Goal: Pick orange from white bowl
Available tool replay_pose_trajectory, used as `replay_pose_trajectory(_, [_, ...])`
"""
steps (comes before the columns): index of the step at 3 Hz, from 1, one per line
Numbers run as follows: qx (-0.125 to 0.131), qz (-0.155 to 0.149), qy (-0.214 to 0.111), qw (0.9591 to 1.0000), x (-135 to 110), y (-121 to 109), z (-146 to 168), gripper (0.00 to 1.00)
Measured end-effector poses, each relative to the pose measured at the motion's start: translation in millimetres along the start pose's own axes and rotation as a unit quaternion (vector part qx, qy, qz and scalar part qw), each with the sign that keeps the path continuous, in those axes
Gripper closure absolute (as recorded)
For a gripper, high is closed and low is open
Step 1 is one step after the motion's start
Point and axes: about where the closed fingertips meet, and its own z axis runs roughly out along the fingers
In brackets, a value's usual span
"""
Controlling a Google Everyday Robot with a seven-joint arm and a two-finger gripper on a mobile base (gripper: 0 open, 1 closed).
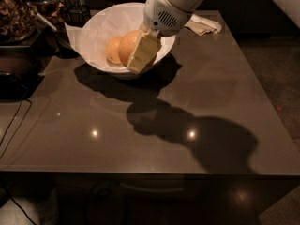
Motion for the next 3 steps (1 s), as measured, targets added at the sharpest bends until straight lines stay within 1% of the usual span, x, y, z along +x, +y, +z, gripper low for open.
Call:
replay_pose_trajectory(1, [0.0, -0.002, -0.011, 0.9999, -4, 27, -12, 1.0])
replay_pose_trajectory(2, [-0.002, 0.003, -0.022, 0.9998, -3, 57, -27, 1.0])
replay_pose_trajectory(3, [-0.002, 0.003, -0.022, 0.9998, -3, 57, -27, 1.0])
